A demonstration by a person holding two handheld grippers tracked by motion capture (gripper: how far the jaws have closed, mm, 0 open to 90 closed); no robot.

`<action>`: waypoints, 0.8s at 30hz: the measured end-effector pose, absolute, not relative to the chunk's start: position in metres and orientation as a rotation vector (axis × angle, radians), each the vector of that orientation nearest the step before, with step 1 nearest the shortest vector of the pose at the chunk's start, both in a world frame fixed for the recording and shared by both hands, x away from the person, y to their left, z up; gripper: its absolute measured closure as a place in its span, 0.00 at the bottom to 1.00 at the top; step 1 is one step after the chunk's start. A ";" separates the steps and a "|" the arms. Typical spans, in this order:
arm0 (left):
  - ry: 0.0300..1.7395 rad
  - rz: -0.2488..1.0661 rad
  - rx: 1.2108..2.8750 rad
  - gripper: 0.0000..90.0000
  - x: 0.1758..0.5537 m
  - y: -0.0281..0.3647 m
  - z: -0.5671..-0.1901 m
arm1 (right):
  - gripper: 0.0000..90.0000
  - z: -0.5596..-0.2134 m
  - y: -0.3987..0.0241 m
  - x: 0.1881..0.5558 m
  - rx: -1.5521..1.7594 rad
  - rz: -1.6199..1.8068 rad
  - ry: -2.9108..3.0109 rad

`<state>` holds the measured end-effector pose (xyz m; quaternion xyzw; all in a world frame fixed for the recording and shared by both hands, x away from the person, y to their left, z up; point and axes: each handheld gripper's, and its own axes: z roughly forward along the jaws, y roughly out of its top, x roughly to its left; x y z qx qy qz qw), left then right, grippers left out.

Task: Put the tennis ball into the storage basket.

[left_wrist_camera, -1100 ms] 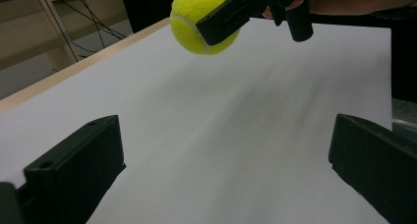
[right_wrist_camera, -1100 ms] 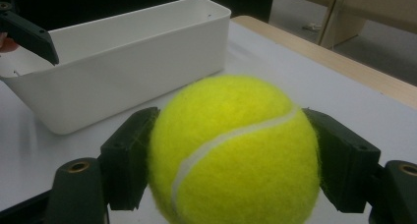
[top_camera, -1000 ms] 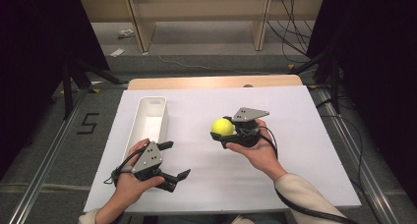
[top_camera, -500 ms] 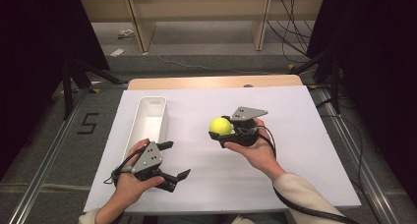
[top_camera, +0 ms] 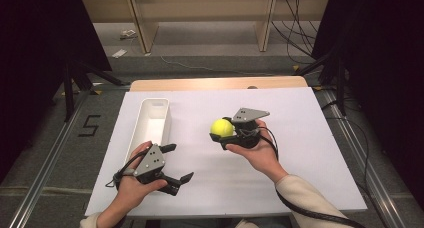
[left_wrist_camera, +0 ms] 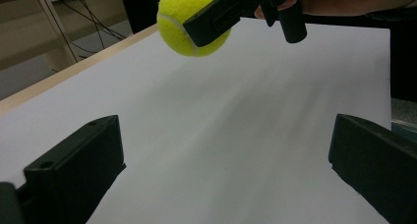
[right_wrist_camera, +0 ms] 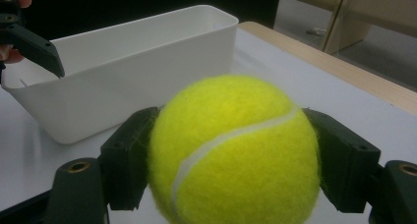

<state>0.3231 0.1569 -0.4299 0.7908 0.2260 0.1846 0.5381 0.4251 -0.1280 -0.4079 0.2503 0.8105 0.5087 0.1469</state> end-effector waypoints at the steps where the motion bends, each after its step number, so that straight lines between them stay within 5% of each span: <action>1: 0.538 0.439 1.881 0.00 0.323 0.157 -0.430 | 0.29 -0.408 -0.128 0.425 0.720 1.464 2.333; 24: 0.538 0.437 1.880 0.00 0.323 0.157 -0.430 | 0.29 -0.407 -0.116 0.426 0.700 1.479 2.344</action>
